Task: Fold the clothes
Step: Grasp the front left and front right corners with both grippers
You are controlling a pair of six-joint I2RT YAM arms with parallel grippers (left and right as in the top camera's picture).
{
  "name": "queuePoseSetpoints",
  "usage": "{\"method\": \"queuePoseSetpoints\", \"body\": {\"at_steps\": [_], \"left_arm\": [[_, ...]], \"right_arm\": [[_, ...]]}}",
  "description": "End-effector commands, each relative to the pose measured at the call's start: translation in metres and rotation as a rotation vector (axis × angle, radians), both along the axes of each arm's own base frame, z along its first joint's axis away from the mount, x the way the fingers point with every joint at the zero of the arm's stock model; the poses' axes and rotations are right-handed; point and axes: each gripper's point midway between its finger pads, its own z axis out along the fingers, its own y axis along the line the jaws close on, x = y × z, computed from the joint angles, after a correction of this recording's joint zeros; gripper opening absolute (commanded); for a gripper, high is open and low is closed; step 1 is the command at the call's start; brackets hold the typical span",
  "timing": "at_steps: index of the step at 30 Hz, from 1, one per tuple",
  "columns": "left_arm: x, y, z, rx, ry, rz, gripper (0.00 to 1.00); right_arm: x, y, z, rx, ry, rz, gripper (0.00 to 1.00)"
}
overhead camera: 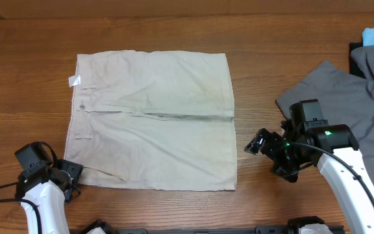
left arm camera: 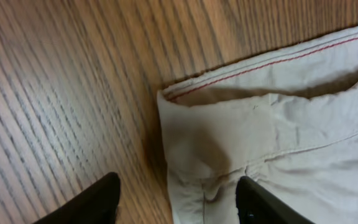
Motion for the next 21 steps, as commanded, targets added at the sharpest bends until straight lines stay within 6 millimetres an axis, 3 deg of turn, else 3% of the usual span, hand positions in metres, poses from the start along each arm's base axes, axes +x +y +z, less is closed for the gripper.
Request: {"method": "queuePoseSetpoints", "body": {"at_steps": [1,5,7,9,14,21], "left_arm": [[-0.005,0.002,-0.009,0.000,0.035,-0.004,0.61],[-0.007,0.002,-0.023,-0.026,0.084,-0.003,0.61],[-0.009,0.001,-0.031,-0.045,0.110,-0.003,0.56],[-0.010,-0.001,-0.037,-0.063,0.128,-0.004,0.46],[-0.002,0.003,-0.038,-0.050,0.111,-0.028,0.04],[0.027,0.014,-0.010,-0.030,0.048,-0.127,0.04]], "right_arm": [[0.000,-0.001,-0.002,-0.011,0.005,-0.011,1.00],[-0.001,0.000,-0.002,-0.008,0.008,-0.015,1.00],[-0.001,0.000,-0.002,-0.003,0.010,-0.017,1.00],[-0.001,0.002,-0.001,0.008,0.016,-0.026,1.00],[0.000,0.009,0.002,0.055,0.055,-0.104,1.00],[-0.003,0.017,0.003,0.073,0.141,-0.241,1.00]]}}
